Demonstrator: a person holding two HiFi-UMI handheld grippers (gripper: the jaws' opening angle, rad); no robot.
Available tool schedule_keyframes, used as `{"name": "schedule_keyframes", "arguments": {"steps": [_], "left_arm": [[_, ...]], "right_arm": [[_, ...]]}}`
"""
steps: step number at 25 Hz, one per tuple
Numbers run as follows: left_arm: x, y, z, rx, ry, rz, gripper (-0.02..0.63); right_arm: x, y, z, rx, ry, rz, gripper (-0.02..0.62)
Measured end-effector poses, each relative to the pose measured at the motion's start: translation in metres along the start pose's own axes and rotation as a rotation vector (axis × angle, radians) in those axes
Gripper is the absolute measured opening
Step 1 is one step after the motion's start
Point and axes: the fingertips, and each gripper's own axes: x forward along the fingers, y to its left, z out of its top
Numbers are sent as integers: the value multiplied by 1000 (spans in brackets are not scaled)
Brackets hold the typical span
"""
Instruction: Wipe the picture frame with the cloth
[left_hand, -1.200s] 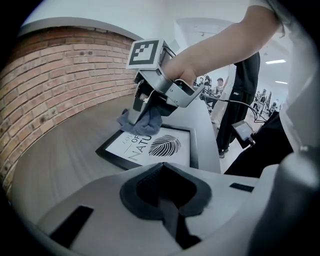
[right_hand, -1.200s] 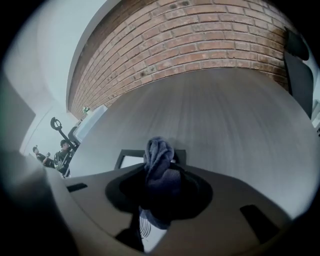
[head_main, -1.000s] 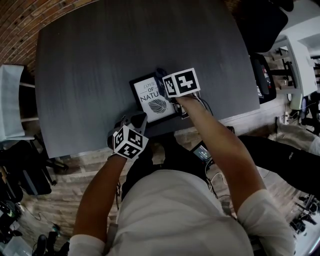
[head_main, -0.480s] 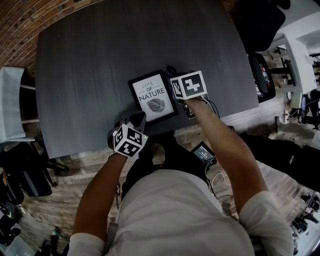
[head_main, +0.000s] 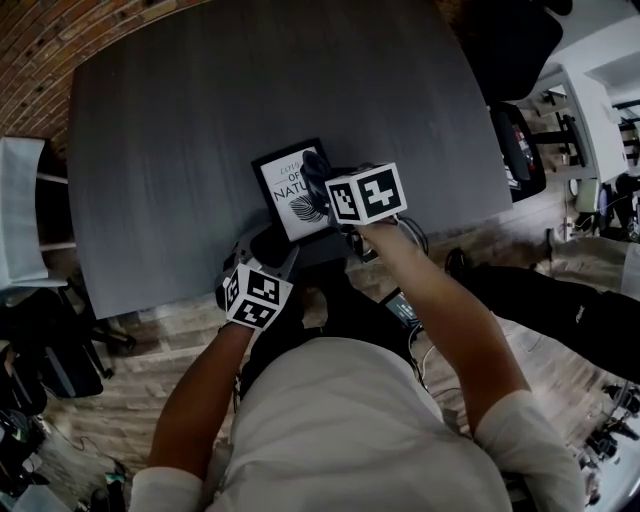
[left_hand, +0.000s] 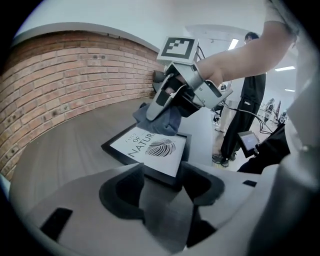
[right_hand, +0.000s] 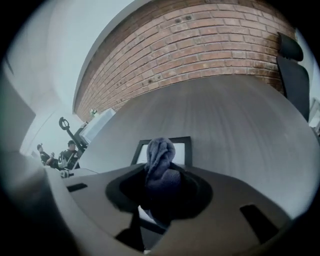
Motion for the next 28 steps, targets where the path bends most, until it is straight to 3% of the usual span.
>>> {"name": "schedule_keyframes", "arguments": {"steps": [3, 11, 15, 28], "left_arm": [[3, -14, -11, 9, 33, -17, 279], [11, -7, -27, 1, 107, 17, 291], [12, -6, -28, -19, 115, 13, 291], [13, -5, -31, -84, 110, 8, 291]], "right_arm": [[8, 27, -13, 29, 20, 81, 115], [28, 77, -38, 113, 66, 231, 115], [37, 73, -56, 92, 103, 207, 115], [15, 17, -59, 50, 95, 86, 115]]}}
